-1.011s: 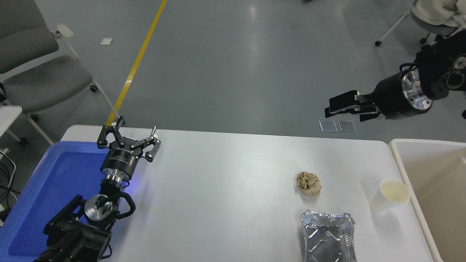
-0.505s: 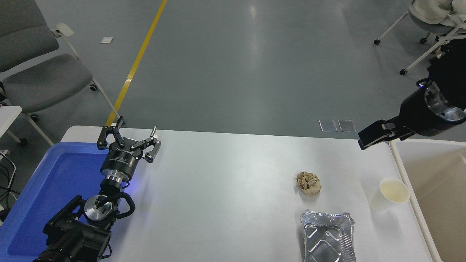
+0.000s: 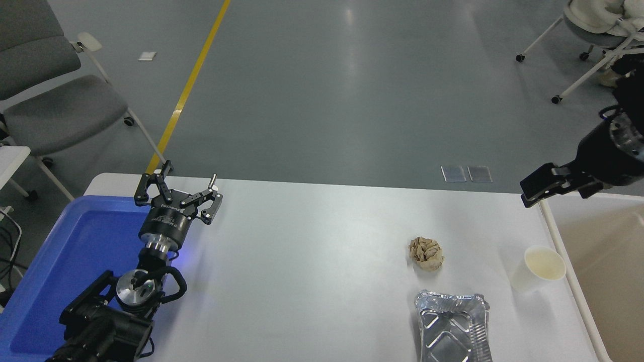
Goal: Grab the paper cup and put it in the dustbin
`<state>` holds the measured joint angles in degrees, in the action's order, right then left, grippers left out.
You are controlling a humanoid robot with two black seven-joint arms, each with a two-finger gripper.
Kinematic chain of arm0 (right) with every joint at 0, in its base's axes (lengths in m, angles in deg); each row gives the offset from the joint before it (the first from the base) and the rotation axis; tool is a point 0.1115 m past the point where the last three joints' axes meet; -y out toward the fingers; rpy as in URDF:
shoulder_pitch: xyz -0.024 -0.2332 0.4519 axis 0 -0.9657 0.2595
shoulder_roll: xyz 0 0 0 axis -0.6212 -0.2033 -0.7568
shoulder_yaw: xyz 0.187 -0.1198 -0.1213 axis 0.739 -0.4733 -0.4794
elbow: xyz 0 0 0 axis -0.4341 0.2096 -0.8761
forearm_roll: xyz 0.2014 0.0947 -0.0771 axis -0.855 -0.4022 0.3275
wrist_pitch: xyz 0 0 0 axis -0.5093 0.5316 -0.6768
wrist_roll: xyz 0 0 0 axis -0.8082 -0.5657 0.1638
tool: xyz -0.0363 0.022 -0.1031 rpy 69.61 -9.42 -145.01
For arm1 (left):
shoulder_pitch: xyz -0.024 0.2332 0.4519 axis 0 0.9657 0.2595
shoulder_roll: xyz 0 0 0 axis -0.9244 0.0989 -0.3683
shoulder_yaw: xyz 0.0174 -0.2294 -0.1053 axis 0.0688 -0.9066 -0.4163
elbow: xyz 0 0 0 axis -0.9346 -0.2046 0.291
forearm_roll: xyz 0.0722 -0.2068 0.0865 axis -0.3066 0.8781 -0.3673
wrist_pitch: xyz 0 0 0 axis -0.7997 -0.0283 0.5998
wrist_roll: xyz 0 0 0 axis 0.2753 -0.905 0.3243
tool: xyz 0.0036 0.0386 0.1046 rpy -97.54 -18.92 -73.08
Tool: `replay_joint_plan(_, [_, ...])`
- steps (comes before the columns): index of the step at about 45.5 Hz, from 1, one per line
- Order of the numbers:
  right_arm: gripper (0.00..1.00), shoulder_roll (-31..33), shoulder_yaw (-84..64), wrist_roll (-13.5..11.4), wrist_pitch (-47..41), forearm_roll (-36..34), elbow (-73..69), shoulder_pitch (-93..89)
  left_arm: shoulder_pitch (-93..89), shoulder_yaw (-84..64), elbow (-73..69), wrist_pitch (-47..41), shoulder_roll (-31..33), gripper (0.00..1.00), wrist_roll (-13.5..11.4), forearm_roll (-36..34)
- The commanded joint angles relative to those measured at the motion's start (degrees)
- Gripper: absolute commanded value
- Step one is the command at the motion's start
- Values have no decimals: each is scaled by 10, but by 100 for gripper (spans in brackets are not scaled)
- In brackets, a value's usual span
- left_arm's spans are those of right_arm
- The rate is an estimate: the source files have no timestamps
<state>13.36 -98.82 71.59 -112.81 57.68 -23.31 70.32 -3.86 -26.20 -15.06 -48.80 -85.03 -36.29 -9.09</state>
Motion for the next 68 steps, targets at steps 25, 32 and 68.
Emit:
replay_joint_plan(25, [100, 32, 136, 2, 83, 87, 186, -328, 0, 0, 0, 0, 1, 99, 0, 0])
replay_joint_plan(32, [100, 28, 146, 3, 96, 91, 211, -360, 0, 0, 0, 0, 0, 99, 0, 0])
replay_joint_plan(68, [98, 25, 169, 20, 147, 91, 256, -450, 0, 0, 0, -1, 1, 99, 0, 0])
